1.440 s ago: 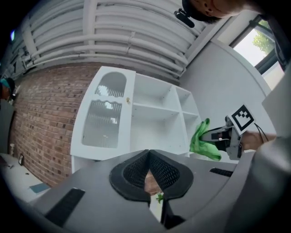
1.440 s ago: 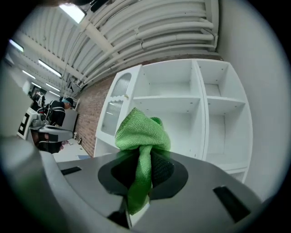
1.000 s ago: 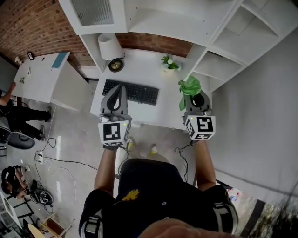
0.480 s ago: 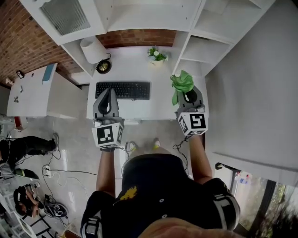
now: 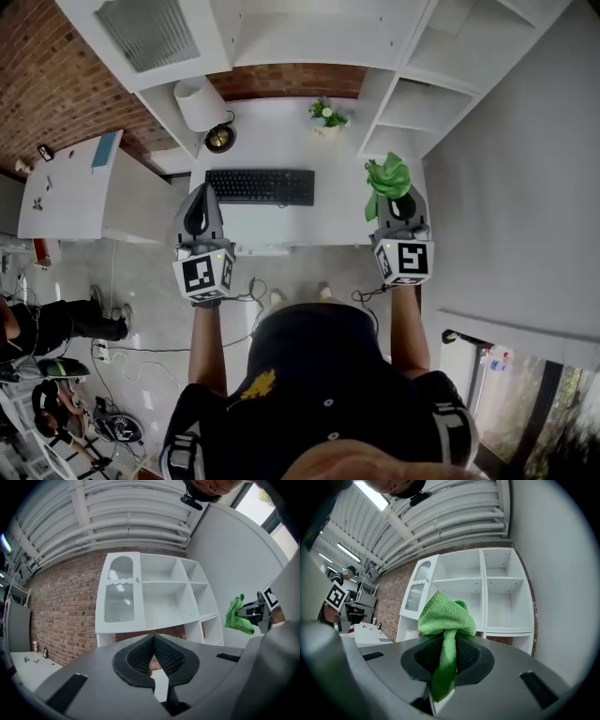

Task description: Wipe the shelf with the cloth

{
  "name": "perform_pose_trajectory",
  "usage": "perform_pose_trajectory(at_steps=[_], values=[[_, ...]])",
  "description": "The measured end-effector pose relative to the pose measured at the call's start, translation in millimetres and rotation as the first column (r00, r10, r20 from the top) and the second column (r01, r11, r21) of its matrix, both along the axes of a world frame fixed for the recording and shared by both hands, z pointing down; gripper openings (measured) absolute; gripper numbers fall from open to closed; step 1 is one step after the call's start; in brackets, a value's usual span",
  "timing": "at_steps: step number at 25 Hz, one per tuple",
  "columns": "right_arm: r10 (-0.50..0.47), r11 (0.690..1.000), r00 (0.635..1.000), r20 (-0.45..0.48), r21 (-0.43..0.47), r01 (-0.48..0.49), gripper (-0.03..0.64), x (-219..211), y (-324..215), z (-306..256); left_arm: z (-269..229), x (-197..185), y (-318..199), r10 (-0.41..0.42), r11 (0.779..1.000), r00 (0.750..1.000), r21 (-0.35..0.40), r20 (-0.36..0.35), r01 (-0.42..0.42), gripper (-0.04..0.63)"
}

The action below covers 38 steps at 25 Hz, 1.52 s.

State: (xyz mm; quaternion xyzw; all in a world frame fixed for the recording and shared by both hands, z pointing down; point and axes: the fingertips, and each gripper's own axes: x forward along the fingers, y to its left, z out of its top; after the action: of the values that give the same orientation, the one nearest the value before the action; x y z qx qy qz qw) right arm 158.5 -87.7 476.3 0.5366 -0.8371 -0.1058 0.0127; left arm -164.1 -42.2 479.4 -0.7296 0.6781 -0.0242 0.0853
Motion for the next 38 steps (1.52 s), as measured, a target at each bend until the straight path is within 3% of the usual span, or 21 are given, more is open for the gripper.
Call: perform_pose_trajectory(at_steps=[11, 21, 38], values=[[0.029, 0.999, 1.000, 0.001, -0.022, -0.029, 0.041, -6, -9, 1, 3, -5, -15, 0.046, 0.999, 0.999, -0.012, -0.006, -0.046, 0.018], [0.045, 0.999, 0.999, -0.016, -0.028, -0.045, 0.041, -6, -10, 2, 2, -29, -15, -0.004, 1.000, 1.000, -0.009, -0.025, 0.003, 0.018], [0.032, 0.999, 0.999, -0.031, -0.041, -0.033, 0.041, -25, -10, 5, 11, -35, -8, -0.007, 1.000, 1.000, -0.025, -0.026, 0.006, 0.018]])
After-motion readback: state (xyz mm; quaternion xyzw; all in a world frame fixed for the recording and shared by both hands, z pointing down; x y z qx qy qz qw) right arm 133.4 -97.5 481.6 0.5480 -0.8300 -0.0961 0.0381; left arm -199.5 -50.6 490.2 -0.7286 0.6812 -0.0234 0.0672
